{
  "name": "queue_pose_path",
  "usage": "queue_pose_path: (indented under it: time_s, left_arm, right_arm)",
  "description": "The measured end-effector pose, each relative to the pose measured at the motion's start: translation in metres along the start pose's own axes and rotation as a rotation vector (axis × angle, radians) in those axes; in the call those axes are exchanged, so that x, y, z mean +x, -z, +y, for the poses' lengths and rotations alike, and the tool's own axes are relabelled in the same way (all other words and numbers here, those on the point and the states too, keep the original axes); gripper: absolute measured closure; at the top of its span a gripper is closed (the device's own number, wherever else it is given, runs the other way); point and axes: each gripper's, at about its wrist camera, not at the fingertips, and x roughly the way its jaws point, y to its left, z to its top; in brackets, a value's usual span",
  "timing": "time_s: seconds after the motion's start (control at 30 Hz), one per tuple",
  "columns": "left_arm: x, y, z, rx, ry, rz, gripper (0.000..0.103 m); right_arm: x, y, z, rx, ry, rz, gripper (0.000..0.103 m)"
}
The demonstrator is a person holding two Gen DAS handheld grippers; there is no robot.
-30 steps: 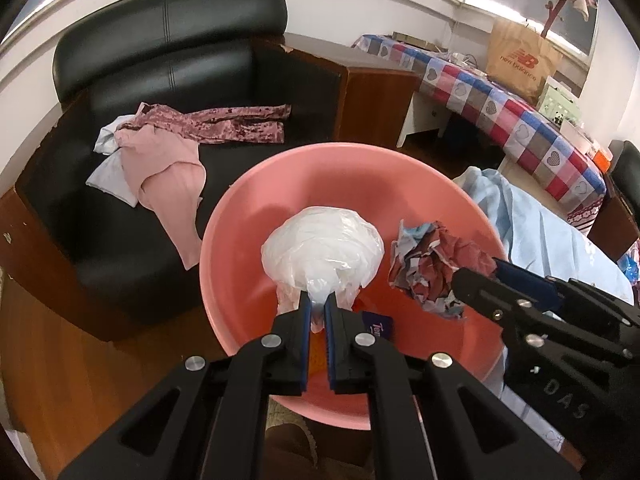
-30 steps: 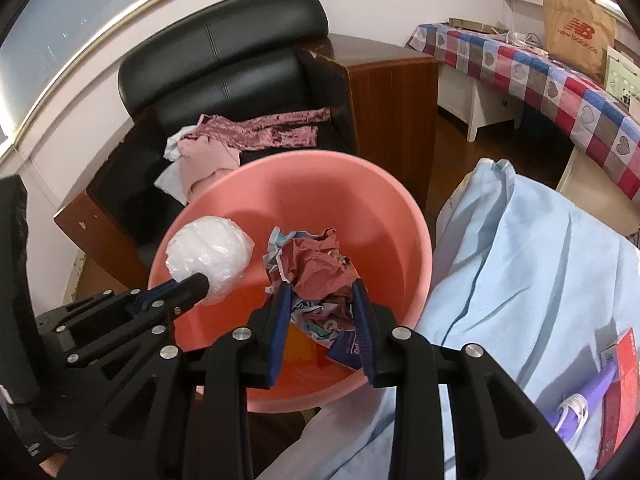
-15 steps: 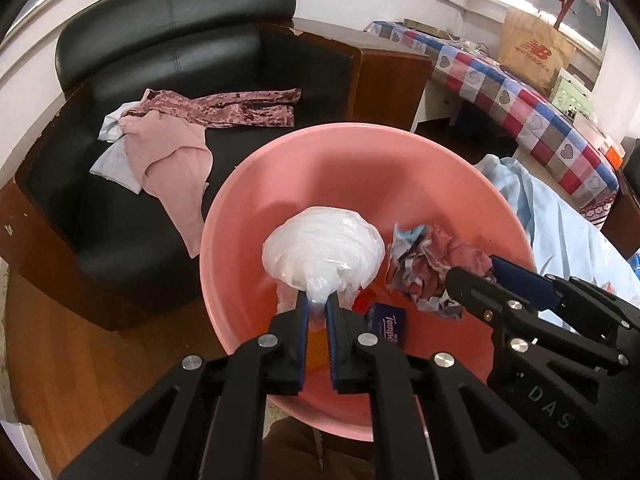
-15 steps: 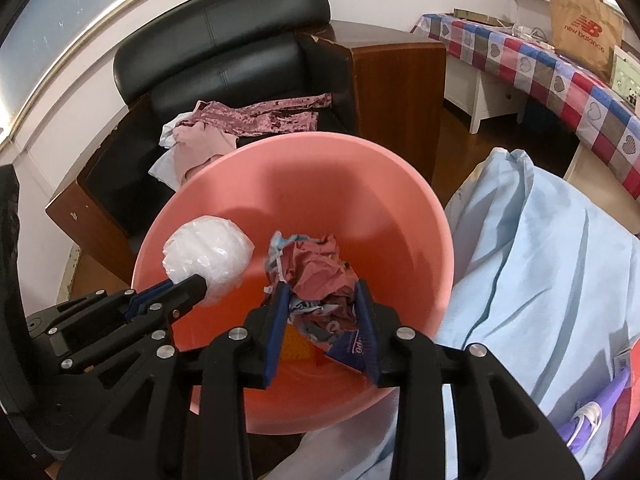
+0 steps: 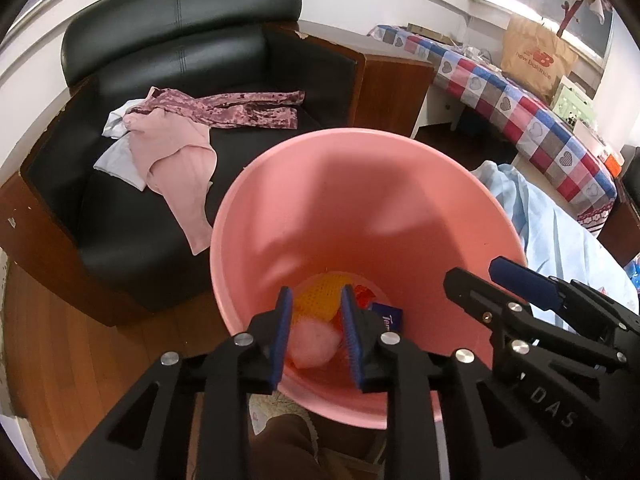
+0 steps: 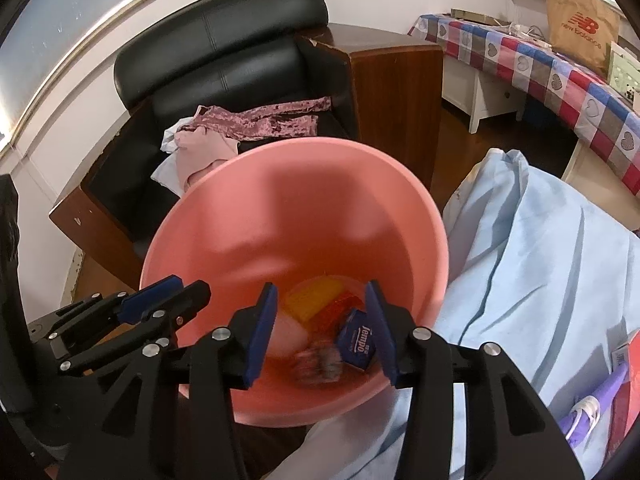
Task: Collect trash
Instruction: 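Move both tools back from the bucket to the table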
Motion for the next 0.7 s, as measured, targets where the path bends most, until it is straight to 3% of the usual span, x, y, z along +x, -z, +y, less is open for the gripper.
queue_pose_path:
  time_s: [0.4, 0.7]
  left_arm:
    - [-0.039, 0.008, -0.006, 0.006, 0.046, -0.045, 0.078]
    - [-0.070, 0.023, -0.037, 0.086, 0.127, -0.059, 0.078]
  right_arm:
    - [-0.045, 0.011, -0.005, 0.019, -0.002, -0.056, 0.057]
    - [-0.086, 0.040, -0.026, 0.075, 0.036, -0.082, 0.057]
